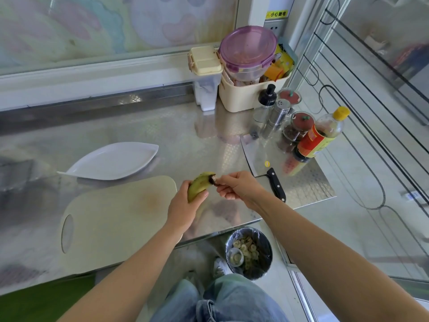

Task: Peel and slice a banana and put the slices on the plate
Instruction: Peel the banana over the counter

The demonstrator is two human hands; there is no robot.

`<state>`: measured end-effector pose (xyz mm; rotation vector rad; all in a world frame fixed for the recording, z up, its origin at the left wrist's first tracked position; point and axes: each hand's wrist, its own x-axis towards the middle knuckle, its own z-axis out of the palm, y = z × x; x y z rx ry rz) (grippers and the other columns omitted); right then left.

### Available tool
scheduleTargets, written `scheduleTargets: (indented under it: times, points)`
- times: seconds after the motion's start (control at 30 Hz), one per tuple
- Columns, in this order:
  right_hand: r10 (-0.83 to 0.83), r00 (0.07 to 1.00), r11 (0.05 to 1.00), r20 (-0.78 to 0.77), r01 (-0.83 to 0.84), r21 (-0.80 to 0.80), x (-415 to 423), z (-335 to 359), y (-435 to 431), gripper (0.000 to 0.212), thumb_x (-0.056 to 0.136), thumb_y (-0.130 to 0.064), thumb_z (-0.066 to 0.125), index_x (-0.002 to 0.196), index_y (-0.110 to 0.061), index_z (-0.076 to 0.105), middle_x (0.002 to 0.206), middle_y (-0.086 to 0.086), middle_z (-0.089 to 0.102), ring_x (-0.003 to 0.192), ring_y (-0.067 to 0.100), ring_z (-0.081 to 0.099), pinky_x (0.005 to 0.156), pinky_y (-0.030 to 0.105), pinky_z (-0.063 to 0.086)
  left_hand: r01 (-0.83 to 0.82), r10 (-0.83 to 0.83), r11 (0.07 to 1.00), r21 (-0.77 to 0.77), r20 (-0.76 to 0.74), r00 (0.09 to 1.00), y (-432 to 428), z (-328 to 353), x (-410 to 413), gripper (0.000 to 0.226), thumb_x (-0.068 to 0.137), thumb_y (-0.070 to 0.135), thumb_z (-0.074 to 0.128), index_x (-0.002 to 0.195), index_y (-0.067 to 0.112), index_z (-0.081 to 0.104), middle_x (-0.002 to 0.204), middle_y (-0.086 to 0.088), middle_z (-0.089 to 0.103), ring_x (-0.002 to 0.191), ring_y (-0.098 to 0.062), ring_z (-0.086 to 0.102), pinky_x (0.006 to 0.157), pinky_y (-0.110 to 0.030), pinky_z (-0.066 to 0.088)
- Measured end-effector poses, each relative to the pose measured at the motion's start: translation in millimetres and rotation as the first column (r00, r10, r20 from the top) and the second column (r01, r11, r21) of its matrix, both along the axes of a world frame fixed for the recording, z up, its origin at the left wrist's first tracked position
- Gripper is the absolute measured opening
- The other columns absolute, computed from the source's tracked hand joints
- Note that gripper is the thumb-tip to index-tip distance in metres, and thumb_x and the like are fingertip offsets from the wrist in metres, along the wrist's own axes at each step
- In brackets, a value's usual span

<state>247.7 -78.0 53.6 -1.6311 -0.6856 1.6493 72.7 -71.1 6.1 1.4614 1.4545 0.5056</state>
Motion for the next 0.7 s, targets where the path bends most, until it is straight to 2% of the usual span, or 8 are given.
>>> scheduleTargets:
  times: [0.07,0.17,0.33,0.43,0.53,0.6,0.7]
  points:
    - [0.006,1.0,1.0,0.003,-0.007,0.018,0.1,0.7,1.1,0.013,0.085,-0.012,0.064,0.079,-0.001,0.068,0.056,0.001,0.062,0.046,0.008,0.053,0.048,0.017,0.044,-0.022,0.046,0.987,-0.158,0.147,0.988,-2.0,6.9,4.0,0.023,0.089,0.035,0.064,0.098,0.02,0.05,0.069,-0.005,0.053,0.057,-0.02,0.051,0.048,-0.03,0.043]
    - [0.018,1.0,0.998,0.005,-0.018,0.068,0.5,1.8,1.9,0.015,0.087,-0.01,0.058,0.075,-0.003,0.064,0.054,-0.001,0.056,0.047,0.008,0.046,0.048,0.018,0.038,0.016,0.102,0.946,-0.324,0.342,0.934,-4.2,17.0,8.7,0.024,0.091,0.032,0.062,0.102,0.014,0.051,0.072,-0.007,0.051,0.054,-0.018,0.048,0.044,-0.027,0.039]
    - [0.03,0.999,0.997,-0.036,-0.027,0.066,1.4,-7.6,-4.5,0.023,0.09,-0.008,0.052,0.069,-0.007,0.06,0.05,-0.003,0.052,0.046,0.01,0.042,0.049,0.019,0.036,0.066,0.283,0.874,-0.482,0.615,0.736,1.3,22.6,9.2,0.04,0.086,0.036,0.06,0.115,0.011,0.048,0.074,-0.007,0.049,0.057,-0.017,0.048,0.049,-0.028,0.039]
    - [0.056,0.998,0.998,-0.042,-0.055,0.013,5.0,-19.5,-13.1,0.022,0.091,-0.008,0.05,0.072,-0.006,0.062,0.051,-0.002,0.05,0.046,0.009,0.042,0.049,0.019,0.036,0.051,0.366,0.853,-0.52,0.664,0.652,9.5,23.5,6.9,0.045,0.084,0.041,0.058,0.121,0.016,0.052,0.076,-0.004,0.052,0.061,-0.015,0.051,0.059,-0.028,0.046]
    - [0.082,0.996,0.996,0.02,-0.081,-0.047,8.9,-30.7,-20.0,0.02,0.089,-0.008,0.052,0.073,-0.006,0.064,0.053,-0.001,0.05,0.045,0.009,0.043,0.048,0.019,0.036,0.017,0.397,0.844,-0.536,0.647,0.651,13.9,23.2,5.0,0.053,0.083,0.045,0.058,0.129,0.02,0.051,0.082,0.001,0.052,0.063,-0.012,0.051,0.061,-0.027,0.047]
    - [0.125,0.989,0.988,0.073,-0.118,-0.103,10.7,-36.0,-24.1,0.019,0.088,-0.008,0.053,0.072,-0.006,0.064,0.053,-0.001,0.05,0.044,0.008,0.043,0.046,0.018,0.037,-0.042,0.452,0.833,-0.552,0.633,0.629,16.7,24.5,5.8,0.046,0.087,0.044,0.056,0.126,0.021,0.052,0.083,0.002,0.052,0.064,-0.011,0.049,0.059,-0.025,0.044]
    - [0.163,0.985,0.97,0.055,-0.149,-0.192,12.9,-41.5,-30.4,0.019,0.087,-0.007,0.055,0.07,-0.005,0.064,0.05,-0.002,0.048,0.043,0.008,0.041,0.043,0.017,0.035,-0.125,0.489,0.834,-0.537,0.616,0.617,22.7,25.6,5.9,0.039,0.094,0.042,0.05,0.124,0.018,0.055,0.081,0.004,0.046,0.067,-0.01,0.044,0.059,-0.025,0.042]
